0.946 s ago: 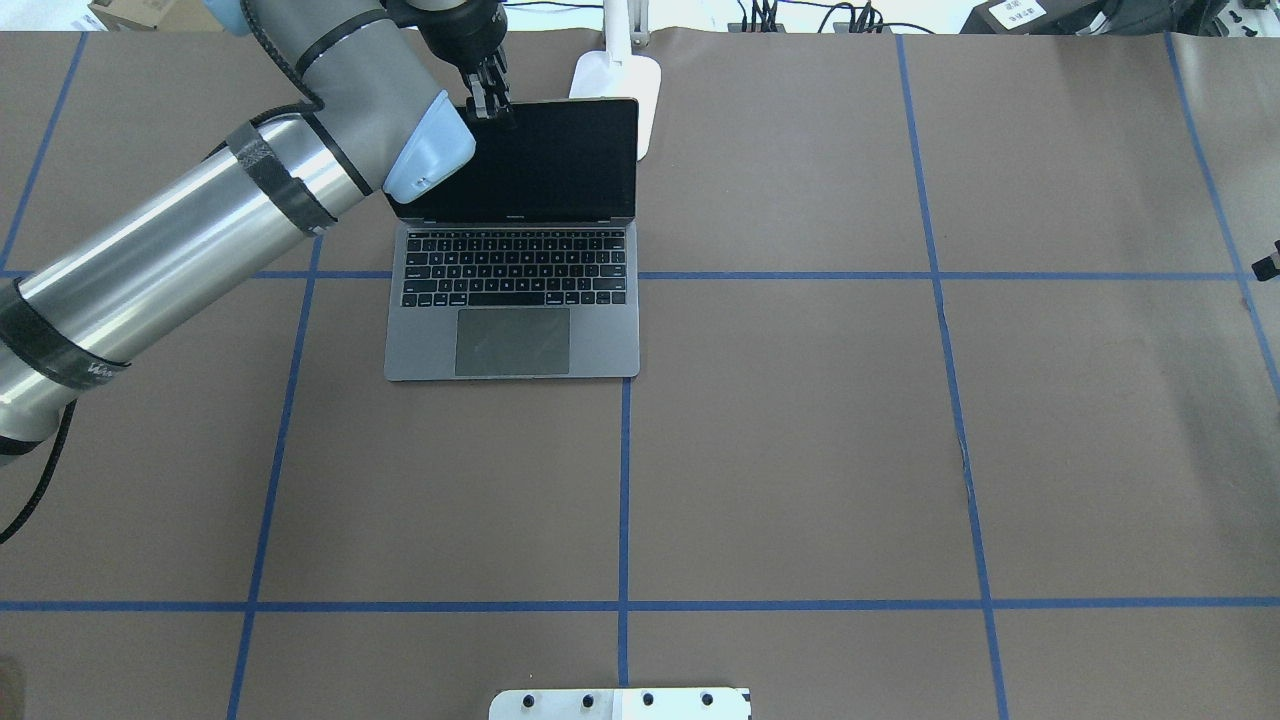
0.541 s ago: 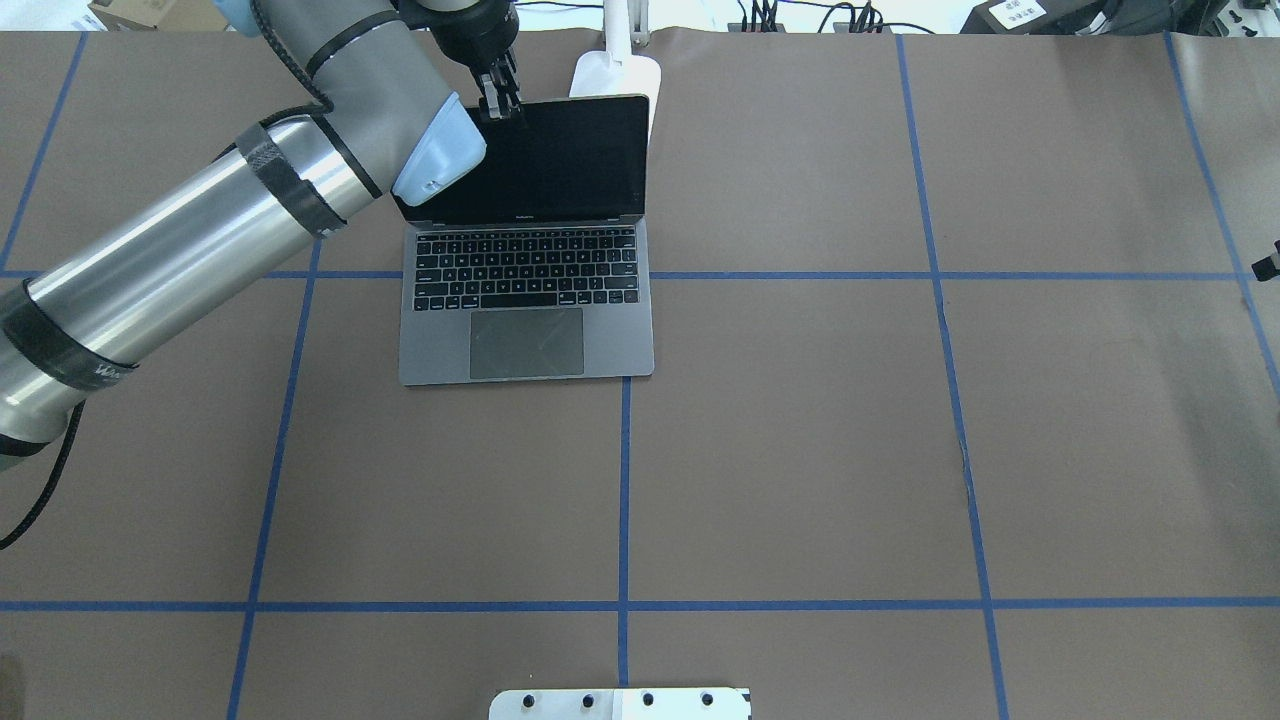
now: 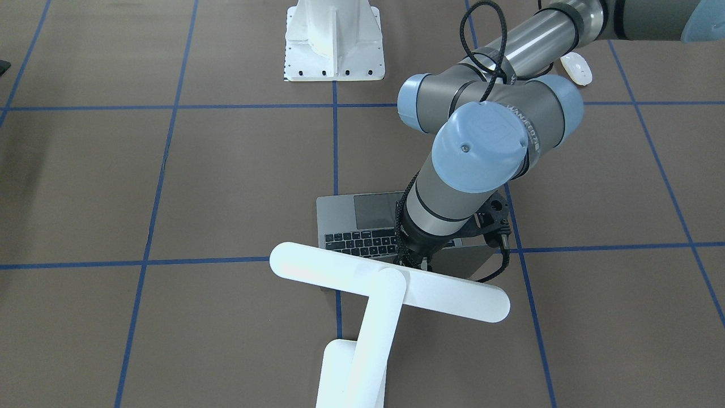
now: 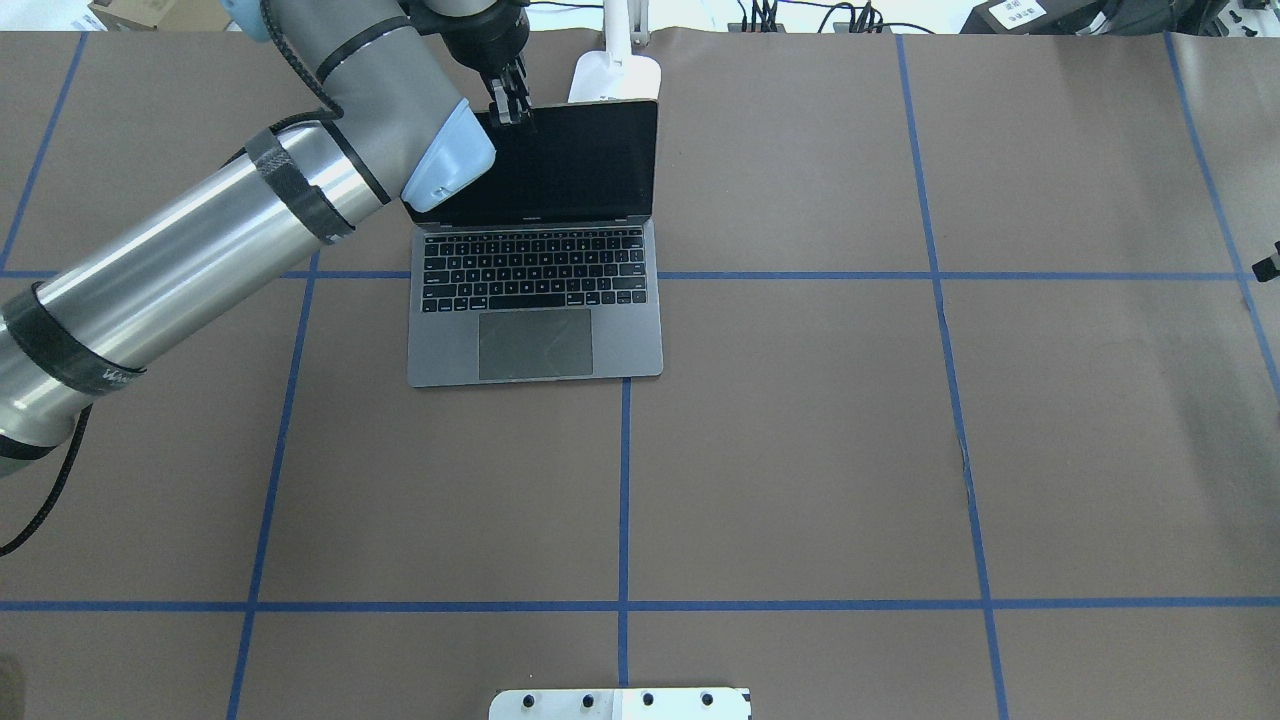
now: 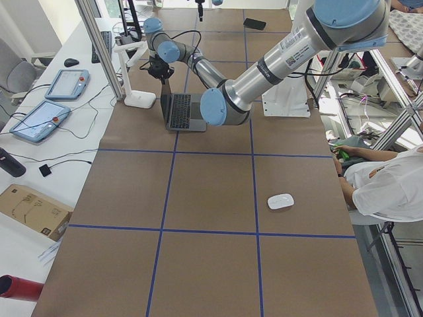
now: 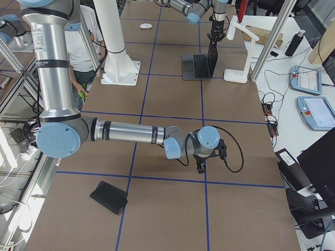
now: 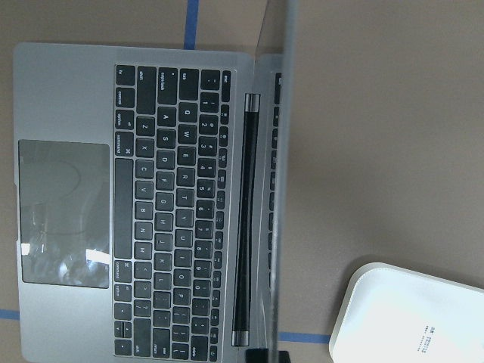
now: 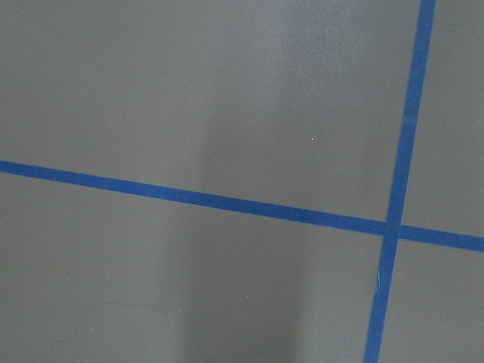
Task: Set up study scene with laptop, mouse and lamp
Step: 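Release the laptop and withdraw the left gripper away from it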
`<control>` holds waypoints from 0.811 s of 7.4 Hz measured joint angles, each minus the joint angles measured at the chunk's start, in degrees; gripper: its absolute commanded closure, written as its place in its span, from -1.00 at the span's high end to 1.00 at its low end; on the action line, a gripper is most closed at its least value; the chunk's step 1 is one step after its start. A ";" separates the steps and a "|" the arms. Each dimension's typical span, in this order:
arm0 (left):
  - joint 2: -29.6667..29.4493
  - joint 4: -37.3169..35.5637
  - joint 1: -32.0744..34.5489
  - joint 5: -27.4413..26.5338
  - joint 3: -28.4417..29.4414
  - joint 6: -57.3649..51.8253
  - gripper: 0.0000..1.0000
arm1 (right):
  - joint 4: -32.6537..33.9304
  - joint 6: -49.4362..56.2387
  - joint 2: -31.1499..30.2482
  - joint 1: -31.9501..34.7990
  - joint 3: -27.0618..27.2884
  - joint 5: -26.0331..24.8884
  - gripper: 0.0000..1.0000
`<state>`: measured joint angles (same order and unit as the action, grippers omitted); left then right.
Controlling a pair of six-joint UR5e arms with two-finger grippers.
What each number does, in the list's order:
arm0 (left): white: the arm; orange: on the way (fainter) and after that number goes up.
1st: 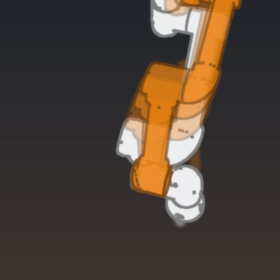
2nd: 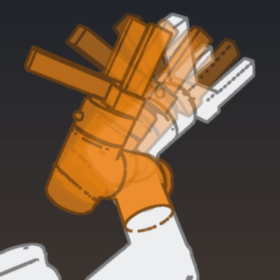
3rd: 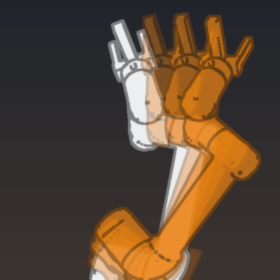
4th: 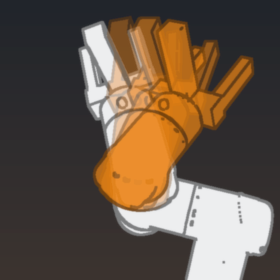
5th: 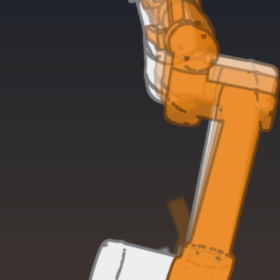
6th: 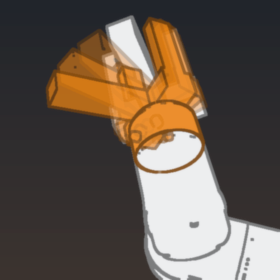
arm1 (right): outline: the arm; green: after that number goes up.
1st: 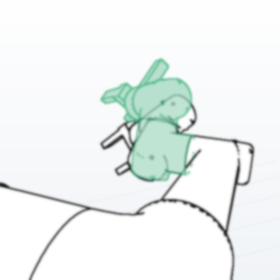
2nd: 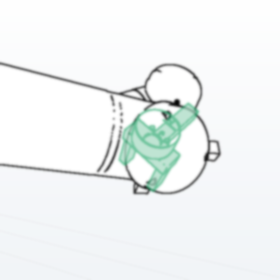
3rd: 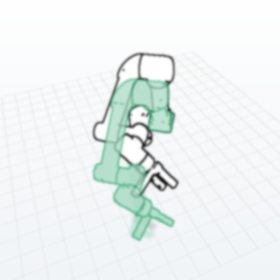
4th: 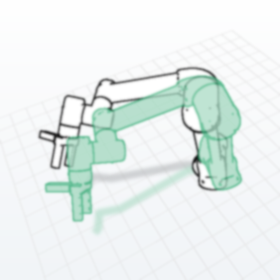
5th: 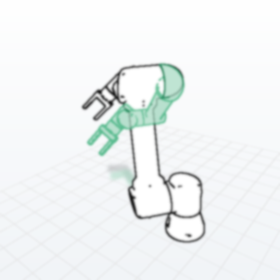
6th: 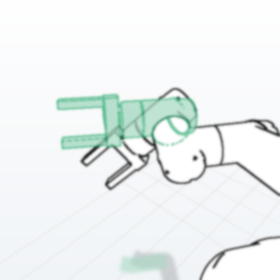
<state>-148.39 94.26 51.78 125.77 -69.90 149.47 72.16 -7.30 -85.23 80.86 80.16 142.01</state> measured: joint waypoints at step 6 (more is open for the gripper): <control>18.82 -7.97 2.28 3.09 -31.49 -8.37 1.00 | -0.22 0.15 -0.04 0.01 2.15 -0.03 0.99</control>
<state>-129.57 86.29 54.06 128.86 -101.39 141.09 71.94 -7.15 -85.27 80.87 82.31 141.98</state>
